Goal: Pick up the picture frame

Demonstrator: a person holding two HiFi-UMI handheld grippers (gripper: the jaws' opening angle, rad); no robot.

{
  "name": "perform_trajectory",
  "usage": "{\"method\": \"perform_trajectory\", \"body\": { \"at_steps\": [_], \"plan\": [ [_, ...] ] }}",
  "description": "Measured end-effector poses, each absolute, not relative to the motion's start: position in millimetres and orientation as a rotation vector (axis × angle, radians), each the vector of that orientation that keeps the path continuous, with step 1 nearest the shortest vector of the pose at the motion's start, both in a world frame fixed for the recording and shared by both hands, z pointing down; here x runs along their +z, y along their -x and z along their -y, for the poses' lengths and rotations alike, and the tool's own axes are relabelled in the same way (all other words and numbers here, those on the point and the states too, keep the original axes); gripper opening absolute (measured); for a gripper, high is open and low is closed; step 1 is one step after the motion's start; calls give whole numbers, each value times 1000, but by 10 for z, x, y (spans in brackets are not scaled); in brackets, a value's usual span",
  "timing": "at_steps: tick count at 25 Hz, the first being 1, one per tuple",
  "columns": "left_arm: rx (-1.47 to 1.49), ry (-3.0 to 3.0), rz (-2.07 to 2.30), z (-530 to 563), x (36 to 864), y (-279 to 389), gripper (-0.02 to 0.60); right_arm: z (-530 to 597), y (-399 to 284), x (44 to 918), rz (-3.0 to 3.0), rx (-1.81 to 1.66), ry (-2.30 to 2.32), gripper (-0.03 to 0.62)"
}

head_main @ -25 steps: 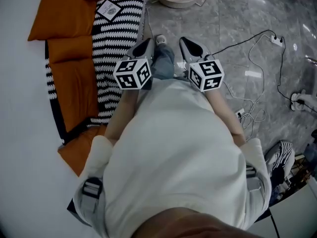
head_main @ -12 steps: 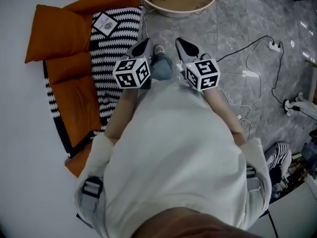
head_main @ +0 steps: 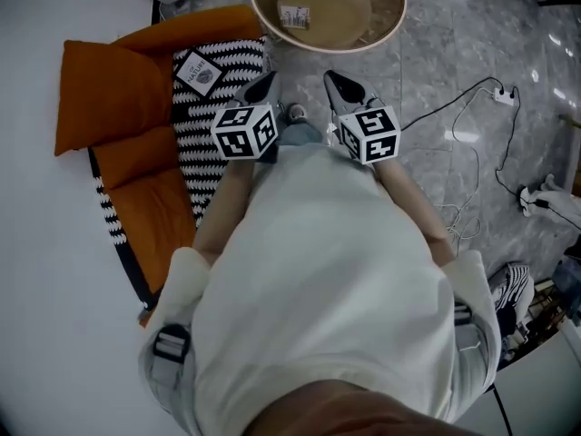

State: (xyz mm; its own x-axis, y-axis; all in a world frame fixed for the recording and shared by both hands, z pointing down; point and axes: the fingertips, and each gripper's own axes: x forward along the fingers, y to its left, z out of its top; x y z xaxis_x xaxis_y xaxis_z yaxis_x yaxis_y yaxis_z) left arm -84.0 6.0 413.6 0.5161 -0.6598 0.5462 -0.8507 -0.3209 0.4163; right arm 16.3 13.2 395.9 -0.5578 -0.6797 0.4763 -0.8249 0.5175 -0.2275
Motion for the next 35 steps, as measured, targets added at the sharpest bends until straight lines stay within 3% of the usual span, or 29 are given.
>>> {"method": "perform_trajectory", "body": {
  "at_steps": [15,35],
  "plan": [
    [436,-2084,1139,764,4564,1025,0,698,34,4305,2351,676,-1285,0],
    [599,-1924,1147,1512,6133,924,0,1591,-191,5714,2231,819,-1206,0]
  ]
}}
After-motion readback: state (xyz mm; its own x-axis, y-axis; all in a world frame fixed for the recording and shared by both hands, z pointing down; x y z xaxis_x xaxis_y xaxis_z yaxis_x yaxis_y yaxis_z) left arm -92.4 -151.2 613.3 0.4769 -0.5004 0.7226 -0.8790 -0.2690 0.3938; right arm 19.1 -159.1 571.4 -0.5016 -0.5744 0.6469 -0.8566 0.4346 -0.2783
